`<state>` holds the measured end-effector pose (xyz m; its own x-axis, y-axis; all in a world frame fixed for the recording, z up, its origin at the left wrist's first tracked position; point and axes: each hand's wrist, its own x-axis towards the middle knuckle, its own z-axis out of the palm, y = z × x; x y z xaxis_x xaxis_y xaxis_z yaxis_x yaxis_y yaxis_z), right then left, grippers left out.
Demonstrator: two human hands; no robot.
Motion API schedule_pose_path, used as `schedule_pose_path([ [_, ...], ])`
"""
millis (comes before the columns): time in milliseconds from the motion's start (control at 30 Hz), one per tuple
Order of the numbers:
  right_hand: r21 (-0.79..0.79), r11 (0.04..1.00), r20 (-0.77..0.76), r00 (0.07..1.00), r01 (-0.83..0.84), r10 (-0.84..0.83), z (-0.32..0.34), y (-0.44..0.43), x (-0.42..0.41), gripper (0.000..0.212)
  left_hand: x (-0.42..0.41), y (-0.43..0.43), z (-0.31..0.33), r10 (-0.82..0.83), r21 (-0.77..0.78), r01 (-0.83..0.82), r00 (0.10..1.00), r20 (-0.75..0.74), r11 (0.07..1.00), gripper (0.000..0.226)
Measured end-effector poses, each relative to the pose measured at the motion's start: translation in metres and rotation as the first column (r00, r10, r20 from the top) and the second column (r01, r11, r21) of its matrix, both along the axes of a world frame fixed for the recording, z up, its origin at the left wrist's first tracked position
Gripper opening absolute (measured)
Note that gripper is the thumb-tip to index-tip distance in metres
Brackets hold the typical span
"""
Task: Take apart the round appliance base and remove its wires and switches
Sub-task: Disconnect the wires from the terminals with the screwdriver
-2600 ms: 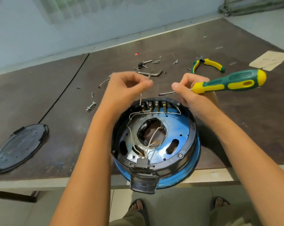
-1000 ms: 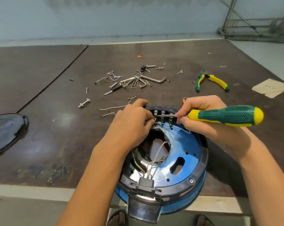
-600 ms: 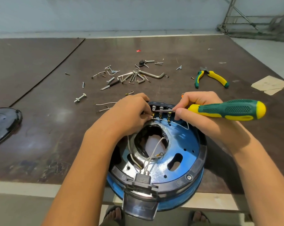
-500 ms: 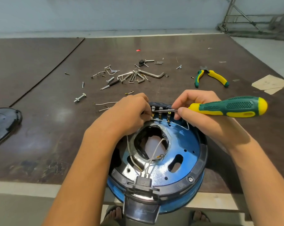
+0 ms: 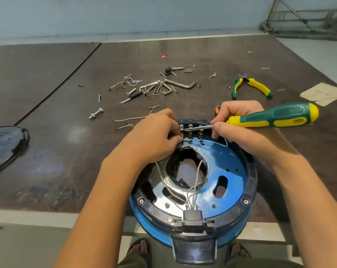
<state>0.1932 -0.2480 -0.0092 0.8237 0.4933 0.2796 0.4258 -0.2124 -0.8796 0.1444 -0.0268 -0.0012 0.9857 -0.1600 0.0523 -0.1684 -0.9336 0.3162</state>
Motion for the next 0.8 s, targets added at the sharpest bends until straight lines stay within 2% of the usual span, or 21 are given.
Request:
schedule_pose_path([
  [233, 0.018, 1.0, 0.053, 0.998, -0.014, 0.013, -0.0034, 0.0014, 0.0014, 0.026, 0.0021, 0.0017, -0.0017, -0.058, -0.022, 0.058, 0.998, 0.024, 0.998, 0.015],
  [500, 0.036, 0.999, -0.006, 1.0, 0.001, 0.0, -0.0016, 0.0019, -0.0003, 0.007, 0.0064, 0.0037, 0.0012, -0.079, -0.054, 0.081, 0.996, 0.047, 0.995, 0.013],
  [800, 0.098, 0.995, -0.064, 0.998, 0.024, -0.018, -0.0032, 0.0094, 0.0024, 0.011, 0.0066, 0.0026, 0.0001, -0.045, -0.054, 0.047, 0.998, 0.036, 0.997, 0.018],
])
